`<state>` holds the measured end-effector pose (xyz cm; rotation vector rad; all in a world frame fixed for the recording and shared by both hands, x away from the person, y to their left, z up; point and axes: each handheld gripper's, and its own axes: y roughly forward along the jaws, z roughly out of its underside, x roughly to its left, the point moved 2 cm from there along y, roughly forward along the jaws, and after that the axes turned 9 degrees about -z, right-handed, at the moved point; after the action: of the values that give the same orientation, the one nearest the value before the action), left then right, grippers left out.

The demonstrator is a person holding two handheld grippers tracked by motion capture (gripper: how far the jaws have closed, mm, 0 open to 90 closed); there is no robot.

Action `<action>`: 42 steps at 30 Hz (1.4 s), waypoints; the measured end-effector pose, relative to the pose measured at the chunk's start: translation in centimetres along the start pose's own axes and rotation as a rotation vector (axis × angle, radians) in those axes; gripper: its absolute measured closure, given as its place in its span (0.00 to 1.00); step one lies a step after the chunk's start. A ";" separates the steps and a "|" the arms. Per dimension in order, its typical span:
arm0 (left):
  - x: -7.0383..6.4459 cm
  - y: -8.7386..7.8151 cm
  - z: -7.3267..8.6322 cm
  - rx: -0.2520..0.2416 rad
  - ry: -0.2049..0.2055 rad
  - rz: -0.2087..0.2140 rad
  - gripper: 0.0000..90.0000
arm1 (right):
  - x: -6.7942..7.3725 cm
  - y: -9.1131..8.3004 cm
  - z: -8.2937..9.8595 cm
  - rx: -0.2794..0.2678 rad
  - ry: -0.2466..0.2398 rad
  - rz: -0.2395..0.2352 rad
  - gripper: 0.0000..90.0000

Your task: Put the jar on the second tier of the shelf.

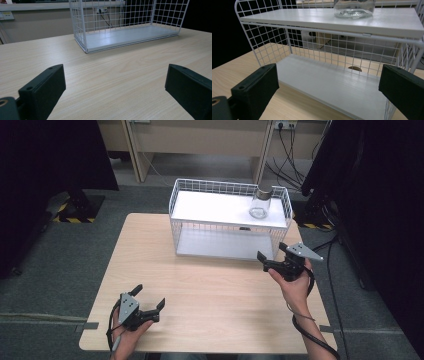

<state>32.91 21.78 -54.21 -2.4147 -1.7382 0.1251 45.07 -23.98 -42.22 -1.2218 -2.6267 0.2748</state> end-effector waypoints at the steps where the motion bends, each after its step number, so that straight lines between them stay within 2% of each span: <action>1: 0.0 0.0 0.0 -0.001 0.000 0.000 0.03 | 0.0 -0.1 0.2 -0.001 0.004 0.000 0.03; 14: 0.0 0.0 0.0 -0.001 0.002 -0.001 0.03 | -0.4 -1.1 2.2 0.002 0.028 -0.002 0.03; 27: 0.0 0.0 0.0 -0.001 0.001 -0.001 0.03 | -0.4 -2.0 4.2 0.026 0.009 0.020 0.04; 42: 0.0 0.0 0.0 0.000 0.001 -0.002 0.03 | -0.8 -3.3 8.0 0.063 0.050 0.040 0.04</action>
<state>32.89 21.77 -54.21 -2.4126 -1.7407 0.1238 40.90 -27.26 -49.09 -1.2455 -2.5339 0.3277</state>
